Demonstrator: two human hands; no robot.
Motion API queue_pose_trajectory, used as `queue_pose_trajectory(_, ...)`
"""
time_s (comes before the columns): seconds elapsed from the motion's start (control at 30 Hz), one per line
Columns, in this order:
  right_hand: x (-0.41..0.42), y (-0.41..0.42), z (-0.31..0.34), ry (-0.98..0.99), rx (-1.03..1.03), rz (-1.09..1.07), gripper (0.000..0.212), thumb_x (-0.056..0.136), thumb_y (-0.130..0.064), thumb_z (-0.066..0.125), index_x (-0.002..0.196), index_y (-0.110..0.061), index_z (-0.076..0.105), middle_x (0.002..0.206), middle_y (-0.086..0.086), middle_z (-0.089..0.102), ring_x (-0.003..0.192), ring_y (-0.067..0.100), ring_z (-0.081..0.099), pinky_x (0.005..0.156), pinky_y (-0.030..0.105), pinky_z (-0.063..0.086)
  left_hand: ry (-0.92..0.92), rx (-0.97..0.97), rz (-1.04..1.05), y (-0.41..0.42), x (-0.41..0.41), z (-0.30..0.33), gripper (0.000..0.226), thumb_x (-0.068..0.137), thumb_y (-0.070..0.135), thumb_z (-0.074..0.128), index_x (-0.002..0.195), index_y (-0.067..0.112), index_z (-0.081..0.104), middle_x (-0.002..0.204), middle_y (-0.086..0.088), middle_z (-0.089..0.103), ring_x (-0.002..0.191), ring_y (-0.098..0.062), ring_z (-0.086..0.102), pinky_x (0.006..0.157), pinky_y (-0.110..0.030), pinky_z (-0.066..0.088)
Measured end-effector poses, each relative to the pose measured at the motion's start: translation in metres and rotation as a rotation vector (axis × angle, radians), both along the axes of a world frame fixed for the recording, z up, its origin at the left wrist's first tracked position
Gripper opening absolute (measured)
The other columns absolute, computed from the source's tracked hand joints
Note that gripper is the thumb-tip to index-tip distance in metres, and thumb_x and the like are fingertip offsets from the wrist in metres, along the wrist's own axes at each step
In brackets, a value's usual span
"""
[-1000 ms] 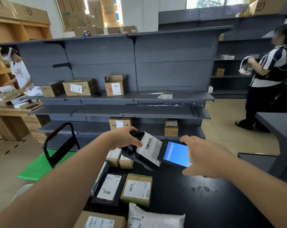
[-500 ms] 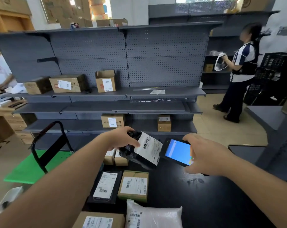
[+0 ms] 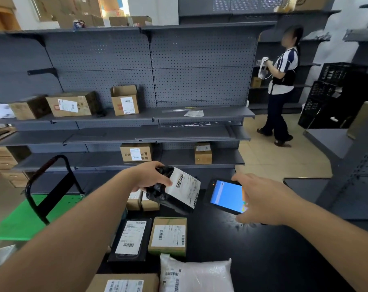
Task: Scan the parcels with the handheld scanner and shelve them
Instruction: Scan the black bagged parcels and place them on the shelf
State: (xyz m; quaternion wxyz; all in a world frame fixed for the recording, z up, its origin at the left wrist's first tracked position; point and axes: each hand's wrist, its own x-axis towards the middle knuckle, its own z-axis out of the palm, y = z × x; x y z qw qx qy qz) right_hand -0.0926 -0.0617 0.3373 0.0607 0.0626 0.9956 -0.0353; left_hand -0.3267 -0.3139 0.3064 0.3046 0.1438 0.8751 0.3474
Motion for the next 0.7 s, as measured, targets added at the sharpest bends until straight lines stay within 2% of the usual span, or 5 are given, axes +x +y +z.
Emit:
queue_pose_trajectory(0.07, -0.001, -0.001, -0.001, -0.004, -0.003, -0.008, 0.091, 0.079, -0.056, 0.078, 0.151, -0.034, 0.027, 0.129, -0.011, 0.054, 0.104, 0.015, 0.058, 0.079, 0.026, 0.056, -0.009, 0.0, 0.002, -0.002, -0.002, -0.001, 0.064, 0.079, 0.022, 0.09, 0.133, 0.027, 0.054, 0.124, -0.01, 0.066, 0.109, -0.033, 0.069, 0.096, -0.051, 0.061)
queue_pose_trajectory(0.3, 0.0, -0.002, -0.003, -0.018, -0.005, -0.049, 0.088, 0.079, -0.056, 0.077, 0.149, -0.033, 0.029, 0.115, -0.013, 0.052, 0.095, 0.011, 0.057, 0.067, 0.023, 0.047, -0.053, 0.017, -0.009, -0.001, -0.009, -0.01, 0.068, 0.078, 0.024, 0.09, 0.135, 0.028, 0.054, 0.124, -0.01, 0.067, 0.11, -0.033, 0.069, 0.096, -0.052, 0.061)
queue_pose_trajectory(0.53, 0.02, 0.015, -0.019, 0.025, -0.174, -0.29, 0.079, 0.07, -0.063, 0.08, 0.131, -0.034, 0.039, 0.101, -0.015, 0.054, 0.089, 0.008, 0.059, 0.069, 0.028, 0.051, -0.114, 0.053, -0.06, 0.032, -0.003, -0.031, 0.062, 0.081, 0.023, 0.089, 0.133, 0.028, 0.055, 0.124, -0.01, 0.067, 0.11, -0.033, 0.068, 0.097, -0.051, 0.06)
queue_pose_trajectory(0.7, 0.062, 0.042, -0.027, 0.115, -0.308, -0.475, 0.098, 0.062, -0.066, 0.079, 0.145, -0.034, 0.037, 0.1, -0.016, 0.055, 0.087, 0.006, 0.06, 0.076, 0.035, 0.056, -0.151, 0.092, -0.173, 0.086, 0.022, -0.031, 0.052, 0.086, 0.02, 0.086, 0.127, 0.029, 0.055, 0.124, -0.008, 0.064, 0.11, -0.031, 0.067, 0.093, -0.047, 0.06)
